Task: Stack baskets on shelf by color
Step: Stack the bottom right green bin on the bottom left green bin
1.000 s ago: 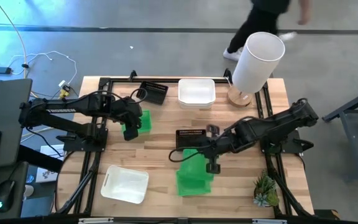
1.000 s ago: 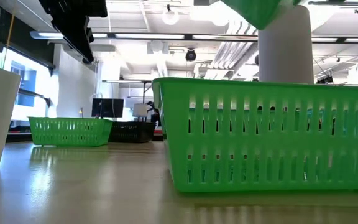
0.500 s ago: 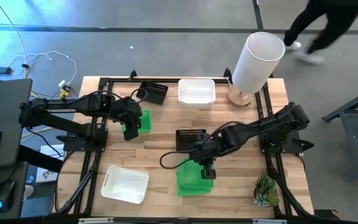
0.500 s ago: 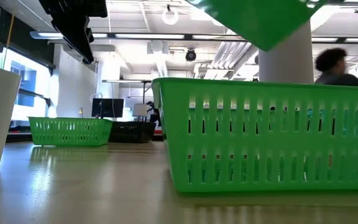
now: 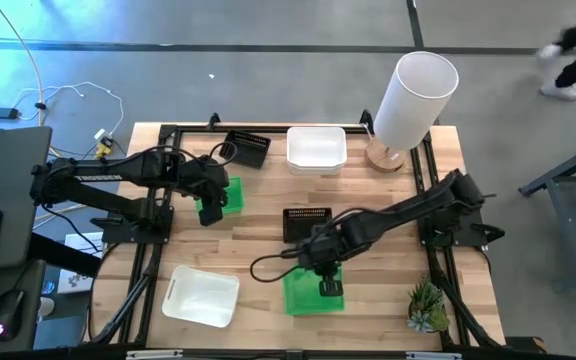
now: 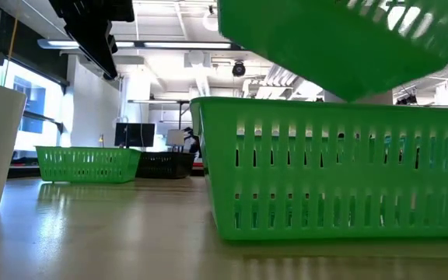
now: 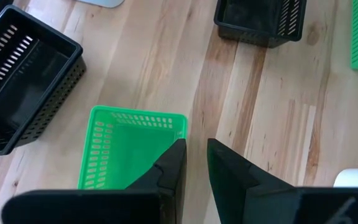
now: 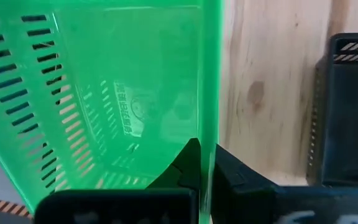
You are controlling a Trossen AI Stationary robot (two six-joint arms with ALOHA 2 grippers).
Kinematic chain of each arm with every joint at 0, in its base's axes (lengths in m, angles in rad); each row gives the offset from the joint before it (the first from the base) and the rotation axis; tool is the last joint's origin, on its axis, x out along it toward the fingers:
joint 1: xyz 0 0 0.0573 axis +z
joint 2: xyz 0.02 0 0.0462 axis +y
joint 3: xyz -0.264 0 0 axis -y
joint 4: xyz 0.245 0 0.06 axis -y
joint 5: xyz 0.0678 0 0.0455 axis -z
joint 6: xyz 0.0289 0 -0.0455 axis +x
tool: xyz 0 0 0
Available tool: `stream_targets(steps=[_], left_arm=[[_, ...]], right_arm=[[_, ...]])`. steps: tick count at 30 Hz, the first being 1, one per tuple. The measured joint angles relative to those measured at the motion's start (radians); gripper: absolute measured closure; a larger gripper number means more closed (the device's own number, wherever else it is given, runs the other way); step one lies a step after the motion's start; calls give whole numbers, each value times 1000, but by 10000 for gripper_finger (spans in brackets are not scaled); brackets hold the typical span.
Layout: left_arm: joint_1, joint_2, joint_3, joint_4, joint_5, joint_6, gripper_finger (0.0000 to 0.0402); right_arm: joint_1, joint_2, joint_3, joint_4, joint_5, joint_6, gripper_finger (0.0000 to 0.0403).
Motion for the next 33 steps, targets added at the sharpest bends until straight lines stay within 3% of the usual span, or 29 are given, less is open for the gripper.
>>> stream_targets(steps=[13,33], left_arm=[[0,0,0,0,0,1,351],[0,0,0,0,-4,3,351]], right_arm=[[0,65,0,-14,-18,-22,403],[8,76,-1,-123,49,-95,403]])
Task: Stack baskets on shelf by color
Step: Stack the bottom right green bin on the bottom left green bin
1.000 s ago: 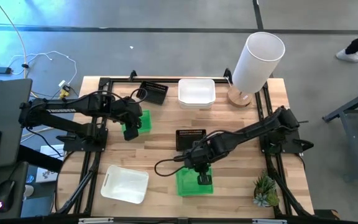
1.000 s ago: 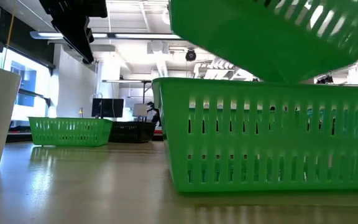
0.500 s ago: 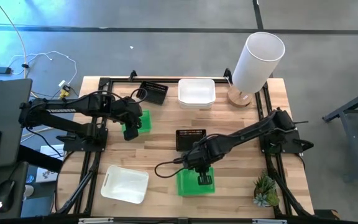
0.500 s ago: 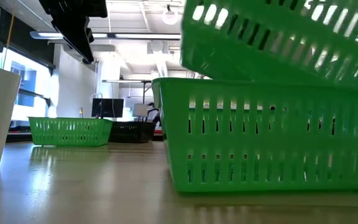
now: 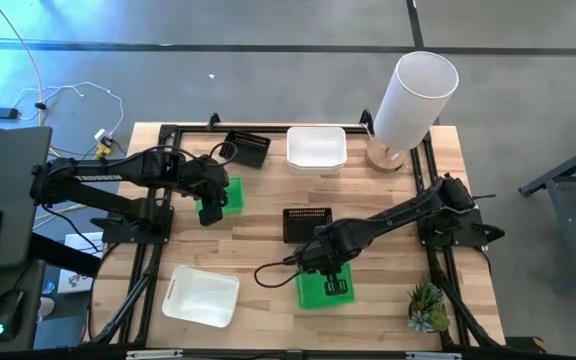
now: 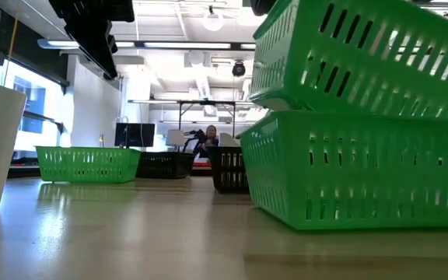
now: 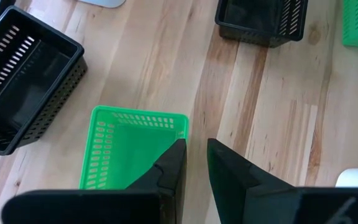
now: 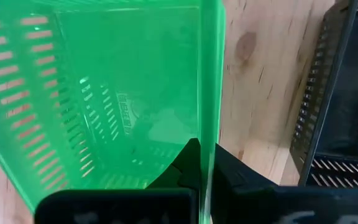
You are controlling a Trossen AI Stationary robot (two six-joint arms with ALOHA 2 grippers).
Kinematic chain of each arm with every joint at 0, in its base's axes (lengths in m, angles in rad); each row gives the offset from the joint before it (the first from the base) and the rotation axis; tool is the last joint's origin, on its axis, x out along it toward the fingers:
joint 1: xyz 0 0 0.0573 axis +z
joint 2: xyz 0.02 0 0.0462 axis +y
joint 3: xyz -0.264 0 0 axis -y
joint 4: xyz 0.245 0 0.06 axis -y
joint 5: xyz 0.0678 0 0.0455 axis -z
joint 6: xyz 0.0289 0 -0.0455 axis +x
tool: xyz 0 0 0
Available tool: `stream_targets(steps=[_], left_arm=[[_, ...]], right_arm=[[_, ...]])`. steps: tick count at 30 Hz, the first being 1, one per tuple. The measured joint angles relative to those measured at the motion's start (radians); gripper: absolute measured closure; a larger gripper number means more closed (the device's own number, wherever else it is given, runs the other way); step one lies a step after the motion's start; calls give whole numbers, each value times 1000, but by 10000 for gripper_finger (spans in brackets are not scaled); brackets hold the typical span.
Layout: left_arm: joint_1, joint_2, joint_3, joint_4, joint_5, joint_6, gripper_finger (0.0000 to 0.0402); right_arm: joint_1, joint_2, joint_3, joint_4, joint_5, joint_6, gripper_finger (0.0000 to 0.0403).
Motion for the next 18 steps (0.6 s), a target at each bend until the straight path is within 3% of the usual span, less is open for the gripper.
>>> stream_targets(steps=[18], left_arm=[[0,0,0,-3,0,0,351]], right_arm=[[1,45,-1,-11,3,-41,403]])
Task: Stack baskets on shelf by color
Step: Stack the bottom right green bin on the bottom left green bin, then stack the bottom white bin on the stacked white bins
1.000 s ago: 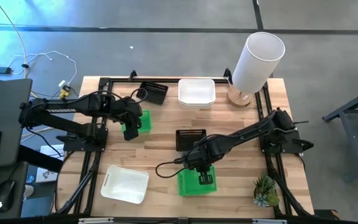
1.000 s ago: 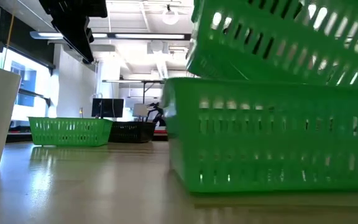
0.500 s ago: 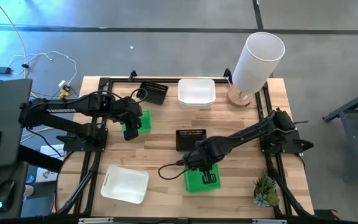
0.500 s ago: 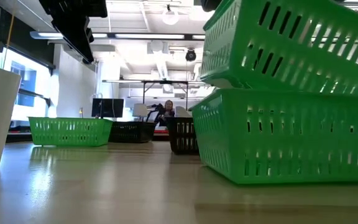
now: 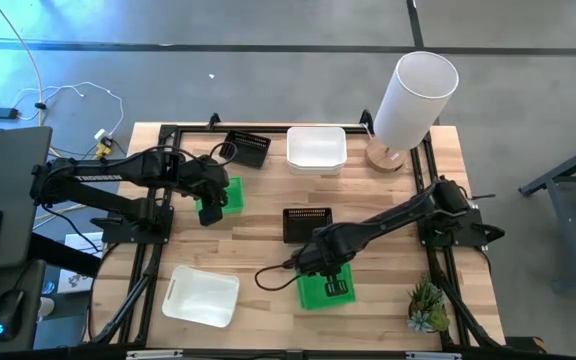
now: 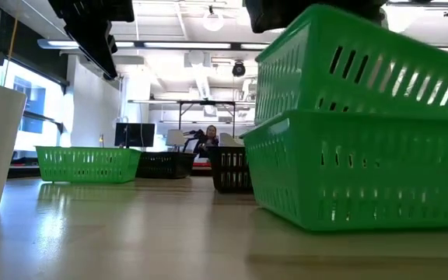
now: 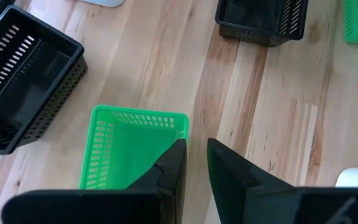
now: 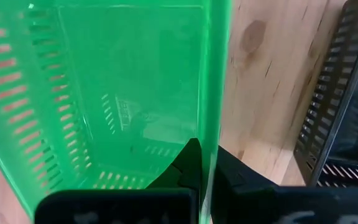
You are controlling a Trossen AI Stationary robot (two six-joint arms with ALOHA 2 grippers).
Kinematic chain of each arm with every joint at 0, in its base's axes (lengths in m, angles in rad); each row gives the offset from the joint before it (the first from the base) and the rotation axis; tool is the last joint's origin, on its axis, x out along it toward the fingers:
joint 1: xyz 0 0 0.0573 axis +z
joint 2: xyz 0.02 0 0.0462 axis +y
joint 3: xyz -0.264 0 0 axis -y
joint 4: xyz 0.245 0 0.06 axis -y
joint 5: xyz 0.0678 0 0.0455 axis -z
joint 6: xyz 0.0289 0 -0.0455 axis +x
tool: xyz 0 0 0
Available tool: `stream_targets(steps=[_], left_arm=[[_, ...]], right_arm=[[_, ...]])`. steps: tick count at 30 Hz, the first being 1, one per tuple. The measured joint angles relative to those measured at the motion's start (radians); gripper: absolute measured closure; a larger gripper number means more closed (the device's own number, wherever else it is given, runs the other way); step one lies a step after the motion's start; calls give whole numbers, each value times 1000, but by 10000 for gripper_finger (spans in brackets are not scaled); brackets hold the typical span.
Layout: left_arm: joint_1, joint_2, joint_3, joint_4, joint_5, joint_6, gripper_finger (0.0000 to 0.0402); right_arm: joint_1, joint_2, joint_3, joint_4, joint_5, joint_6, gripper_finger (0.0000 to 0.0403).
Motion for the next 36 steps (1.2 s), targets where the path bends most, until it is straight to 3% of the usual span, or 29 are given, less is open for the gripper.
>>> stream_targets(steps=[15,26,36], left_arm=[[0,0,0,-1,-2,26,351],[0,0,0,-1,-2,26,351],[0,0,0,-1,-3,26,351]], right_arm=[[0,5,0,-14,1,-4,398],[-3,5,0,-16,23,-2,301],[-21,4,78,-91,130,29,290]])
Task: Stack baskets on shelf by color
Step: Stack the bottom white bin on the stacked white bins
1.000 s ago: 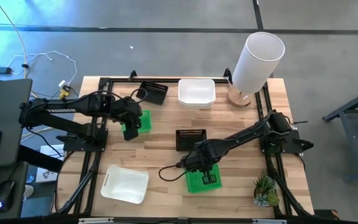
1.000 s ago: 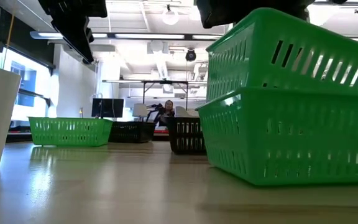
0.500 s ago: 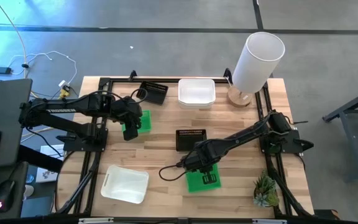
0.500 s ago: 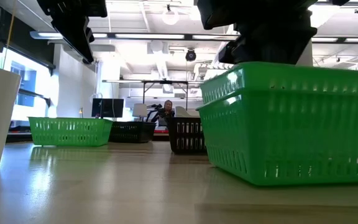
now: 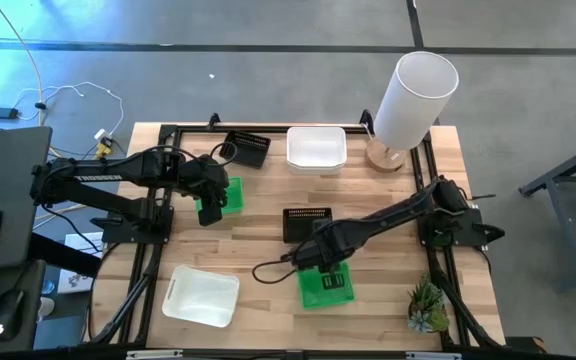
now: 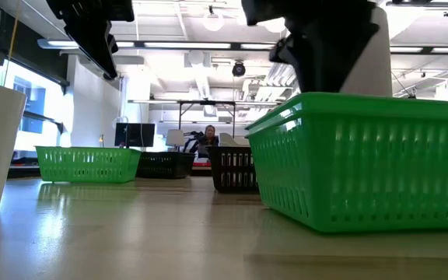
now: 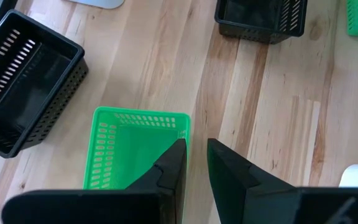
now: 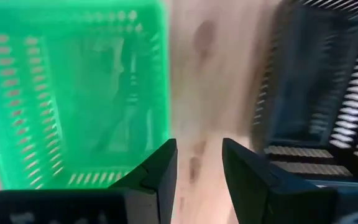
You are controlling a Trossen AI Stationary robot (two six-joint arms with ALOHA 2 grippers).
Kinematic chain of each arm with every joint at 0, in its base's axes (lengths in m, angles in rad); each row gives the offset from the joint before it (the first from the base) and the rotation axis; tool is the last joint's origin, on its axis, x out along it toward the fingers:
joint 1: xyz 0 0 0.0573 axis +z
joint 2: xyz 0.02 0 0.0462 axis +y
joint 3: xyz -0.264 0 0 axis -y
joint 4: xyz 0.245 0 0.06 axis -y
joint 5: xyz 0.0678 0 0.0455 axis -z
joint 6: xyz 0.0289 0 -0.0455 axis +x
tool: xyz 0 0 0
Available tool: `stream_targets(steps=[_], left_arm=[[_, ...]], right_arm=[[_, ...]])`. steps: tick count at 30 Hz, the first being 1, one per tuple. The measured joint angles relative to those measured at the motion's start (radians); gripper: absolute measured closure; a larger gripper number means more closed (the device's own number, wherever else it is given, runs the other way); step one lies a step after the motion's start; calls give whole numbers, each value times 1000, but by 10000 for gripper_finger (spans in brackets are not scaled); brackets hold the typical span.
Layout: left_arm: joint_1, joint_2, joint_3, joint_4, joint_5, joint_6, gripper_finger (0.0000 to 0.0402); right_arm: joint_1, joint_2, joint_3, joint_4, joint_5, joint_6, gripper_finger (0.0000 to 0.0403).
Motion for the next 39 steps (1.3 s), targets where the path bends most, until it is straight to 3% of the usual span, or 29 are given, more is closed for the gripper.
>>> stream_targets(steps=[5,10,17,23,31,39], left_arm=[[0,0,0,-5,0,38,351],[0,0,0,-8,0,119,351],[0,0,0,-8,0,121,344],[0,0,0,-9,-5,121,307],[6,0,0,-9,-107,123,237],[-3,0,0,-87,36,83,224]], right_arm=[[-25,0,34,3,56,-15,290],[-71,0,41,18,59,-15,290],[-125,0,27,57,57,-7,290],[-158,4,6,72,31,-12,290],[-167,4,7,75,32,-17,290],[-184,4,7,61,103,-64,290]])
